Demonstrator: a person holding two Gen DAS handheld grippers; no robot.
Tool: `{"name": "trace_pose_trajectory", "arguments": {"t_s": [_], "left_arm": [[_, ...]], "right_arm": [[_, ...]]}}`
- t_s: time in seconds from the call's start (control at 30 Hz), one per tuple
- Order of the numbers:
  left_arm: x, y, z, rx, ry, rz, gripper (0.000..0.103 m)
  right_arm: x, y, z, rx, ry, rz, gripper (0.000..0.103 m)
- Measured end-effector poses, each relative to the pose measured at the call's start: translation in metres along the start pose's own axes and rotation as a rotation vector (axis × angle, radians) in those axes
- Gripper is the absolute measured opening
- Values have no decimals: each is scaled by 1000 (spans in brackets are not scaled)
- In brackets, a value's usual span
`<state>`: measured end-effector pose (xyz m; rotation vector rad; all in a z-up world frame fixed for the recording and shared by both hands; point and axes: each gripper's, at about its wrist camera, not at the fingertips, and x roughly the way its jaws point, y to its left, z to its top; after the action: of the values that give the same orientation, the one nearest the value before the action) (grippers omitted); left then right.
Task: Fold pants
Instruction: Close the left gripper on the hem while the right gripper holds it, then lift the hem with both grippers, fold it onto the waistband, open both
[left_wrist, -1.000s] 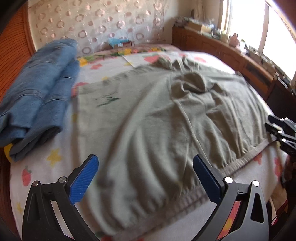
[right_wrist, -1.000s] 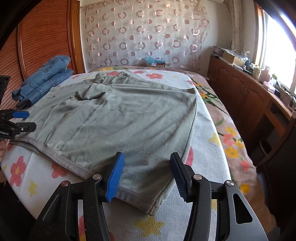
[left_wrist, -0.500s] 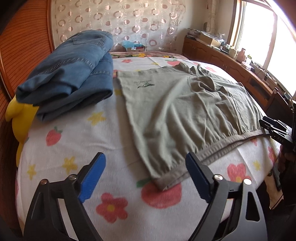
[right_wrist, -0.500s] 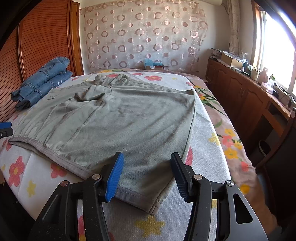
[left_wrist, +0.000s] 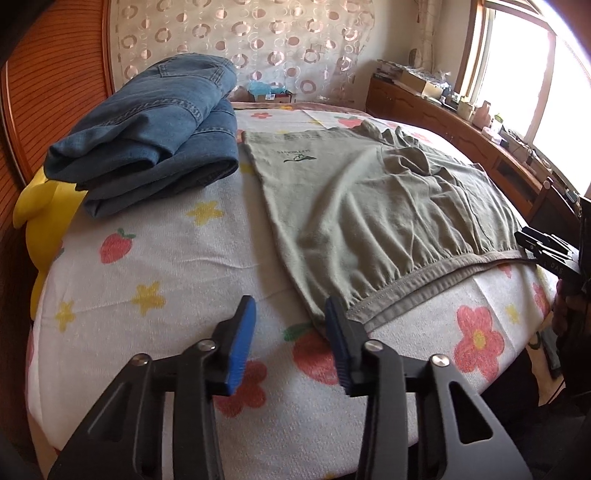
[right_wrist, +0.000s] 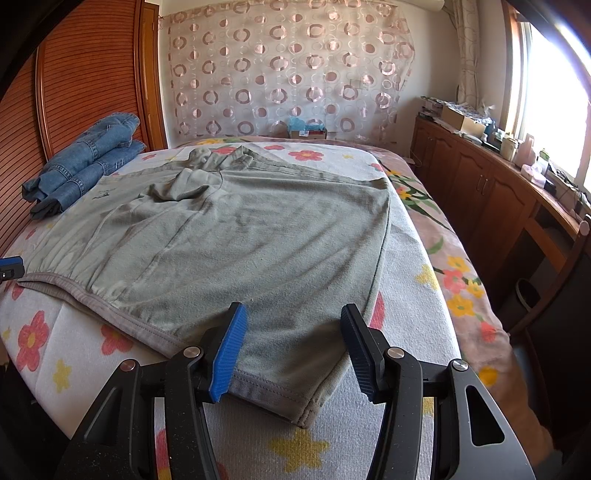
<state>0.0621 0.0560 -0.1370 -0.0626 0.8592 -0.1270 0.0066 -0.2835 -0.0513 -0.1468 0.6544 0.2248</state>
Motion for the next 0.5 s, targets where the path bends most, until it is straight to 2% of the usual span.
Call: {"name": "trace_pose_trajectory", "arguments": {"t_s": [0.23, 0.3, 0.37, 0.5], "left_arm": [[4, -10, 3, 26, 0, -23, 32], [6, -13, 4, 35, -3, -24, 18], [7, -15, 5, 46, -8, -18, 9], [7, -17, 6, 48, -14, -22, 4]], "right_arm": [[0, 0, 0, 0, -3, 1, 55], [0, 0, 0, -2, -3, 1, 55], [0, 0, 0, -1, -3, 1, 55], [0, -1, 1, -1, -4, 1, 55]]}}
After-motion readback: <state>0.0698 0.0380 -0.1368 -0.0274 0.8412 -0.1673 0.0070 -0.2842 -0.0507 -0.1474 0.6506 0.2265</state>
